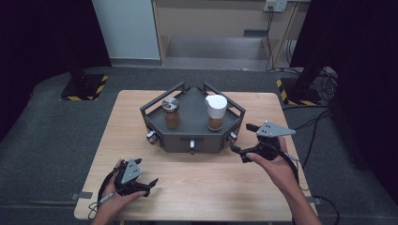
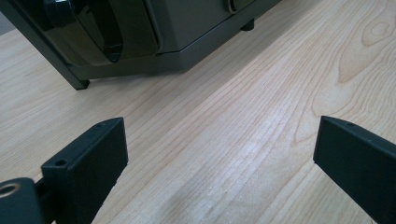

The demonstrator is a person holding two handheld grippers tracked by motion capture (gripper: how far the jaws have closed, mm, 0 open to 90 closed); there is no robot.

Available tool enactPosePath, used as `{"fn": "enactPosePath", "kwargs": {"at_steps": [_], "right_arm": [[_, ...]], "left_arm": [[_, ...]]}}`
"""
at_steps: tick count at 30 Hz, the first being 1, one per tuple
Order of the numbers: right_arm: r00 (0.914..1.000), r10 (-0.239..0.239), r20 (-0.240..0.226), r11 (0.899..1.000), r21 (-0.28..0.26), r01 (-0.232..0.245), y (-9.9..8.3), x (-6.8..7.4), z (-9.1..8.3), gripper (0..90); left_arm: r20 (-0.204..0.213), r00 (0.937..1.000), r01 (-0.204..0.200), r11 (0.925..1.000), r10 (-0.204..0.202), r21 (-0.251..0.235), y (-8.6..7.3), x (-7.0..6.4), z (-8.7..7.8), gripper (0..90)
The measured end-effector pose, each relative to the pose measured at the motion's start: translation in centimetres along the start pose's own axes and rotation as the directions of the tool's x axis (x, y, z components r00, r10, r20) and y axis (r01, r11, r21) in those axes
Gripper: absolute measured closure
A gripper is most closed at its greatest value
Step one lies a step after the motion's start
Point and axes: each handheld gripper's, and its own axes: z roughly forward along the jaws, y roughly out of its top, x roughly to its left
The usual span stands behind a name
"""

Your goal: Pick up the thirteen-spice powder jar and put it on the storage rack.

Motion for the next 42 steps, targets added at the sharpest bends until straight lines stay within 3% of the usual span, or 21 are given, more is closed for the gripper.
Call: {"fn": "enactPosePath", "kwargs": {"at_steps": [13,29,42], "right_arm": [[0.9993,0.036,0.005,0.999,0.004,-0.036,-2.7,0.2,-1.1,1.6],[0.9993,0.024,0.027,0.999,0.022,-0.024,-4.5,0.8,-2.0,2.0],[0.9962,0.053,0.069,0.998,0.015,-0.054,-7.9,0.9,-2.5,2.1]], "left_arm": [[0.005,0.9999,-0.009,0.9999,0.009,0.008,0.1,-0.2,0.2,2.5],[0.003,1.0,-0.006,1.0,0.006,0.0,0.2,-0.4,0.0,2.5],[-0.002,1.0,-0.007,1.0,0.007,0.007,0.2,-0.4,0.2,2.5]]}}
